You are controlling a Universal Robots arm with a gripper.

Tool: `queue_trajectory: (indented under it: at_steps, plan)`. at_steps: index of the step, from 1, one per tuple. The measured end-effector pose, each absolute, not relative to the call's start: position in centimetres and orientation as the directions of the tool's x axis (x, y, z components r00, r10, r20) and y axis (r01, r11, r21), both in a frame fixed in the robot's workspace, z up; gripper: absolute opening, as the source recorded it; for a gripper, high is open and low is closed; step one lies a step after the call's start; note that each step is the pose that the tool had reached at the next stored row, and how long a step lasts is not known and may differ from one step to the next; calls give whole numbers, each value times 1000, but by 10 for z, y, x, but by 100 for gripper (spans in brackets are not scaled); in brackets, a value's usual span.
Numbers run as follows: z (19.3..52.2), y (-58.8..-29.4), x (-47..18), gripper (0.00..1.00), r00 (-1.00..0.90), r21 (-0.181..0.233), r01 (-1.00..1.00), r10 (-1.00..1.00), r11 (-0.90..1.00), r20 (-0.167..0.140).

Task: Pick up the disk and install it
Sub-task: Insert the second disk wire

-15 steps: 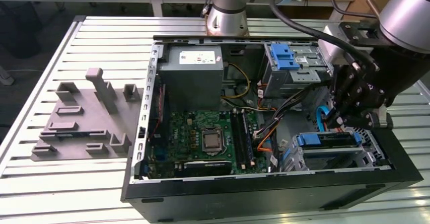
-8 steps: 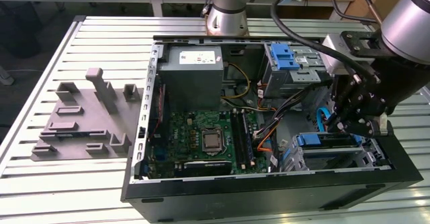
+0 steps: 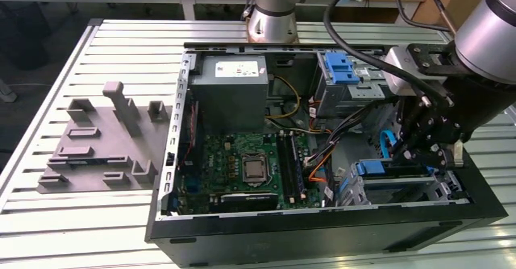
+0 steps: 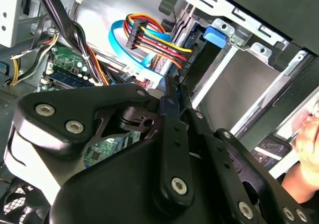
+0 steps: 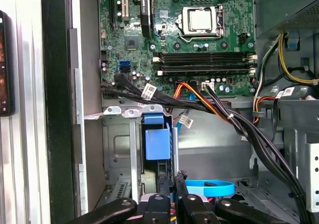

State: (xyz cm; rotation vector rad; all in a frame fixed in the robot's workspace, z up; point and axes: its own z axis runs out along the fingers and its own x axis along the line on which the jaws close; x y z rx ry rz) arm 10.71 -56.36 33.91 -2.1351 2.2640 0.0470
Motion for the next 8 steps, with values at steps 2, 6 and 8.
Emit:
queue_trajectory:
  at_steps: [2,6,8]
  plan:
    - [338,-564,107,16,-59,2,-998,-997,59,-42]
    - [337,-564,108,16,-58,2,-998,-997,58,-43]
    - [337,-564,108,16,-58,2,-998,-997,58,-43]
